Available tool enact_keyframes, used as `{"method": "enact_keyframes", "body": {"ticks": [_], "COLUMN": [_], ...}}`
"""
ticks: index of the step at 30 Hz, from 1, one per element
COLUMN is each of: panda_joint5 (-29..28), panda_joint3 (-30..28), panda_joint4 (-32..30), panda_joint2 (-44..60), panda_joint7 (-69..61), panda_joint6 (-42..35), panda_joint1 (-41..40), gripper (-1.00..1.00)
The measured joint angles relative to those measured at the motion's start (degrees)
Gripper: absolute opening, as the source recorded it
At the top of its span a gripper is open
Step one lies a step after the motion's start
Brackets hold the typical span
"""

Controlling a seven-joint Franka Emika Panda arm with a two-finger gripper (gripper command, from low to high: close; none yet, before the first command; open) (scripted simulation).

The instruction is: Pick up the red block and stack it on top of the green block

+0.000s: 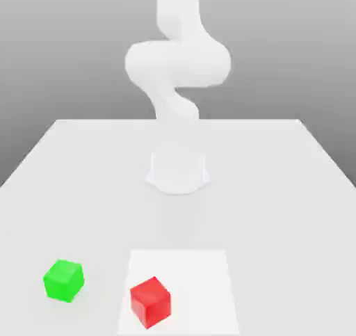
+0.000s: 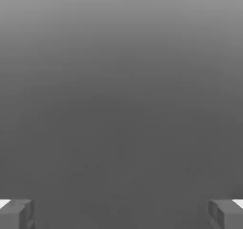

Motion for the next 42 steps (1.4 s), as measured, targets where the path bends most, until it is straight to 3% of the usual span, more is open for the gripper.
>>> {"method": "enact_keyframes", "body": {"ticks": [8, 15, 19, 25, 29, 30, 37, 42], "panda_joint5": [-5.2, -8.9, -8.8, -4.1, -6.7, -7.3, -7.4, -3.3], "panda_joint3": [6.4, 8.1, 7.8, 7.9, 5.5, 4.8, 4.8, 7.2], "panda_joint4": [-3.9, -7.2, -9.2, -11.8, -10.8, -10.6, -10.6, -12.0], "panda_joint2": [17.2, 31.8, 39.8, 51.0, 59.2, 60.7, 60.9, 51.9], "panda_joint7": [17.9, 32.7, 39.6, 45.6, 48.3, 48.8, 48.8, 45.9], "panda_joint6": [6.6, 12.3, 15.8, 21.8, 28.3, 29.6, 29.8, 22.4], "panda_joint1": [-8.6, -12.4, -13.6, -13.9, -12.1, -11.6, -11.6, -13.4], "gripper": [0.00, 0.00, 0.00, 0.00, 0.00, -1.00, -1.00, -1.00]}}
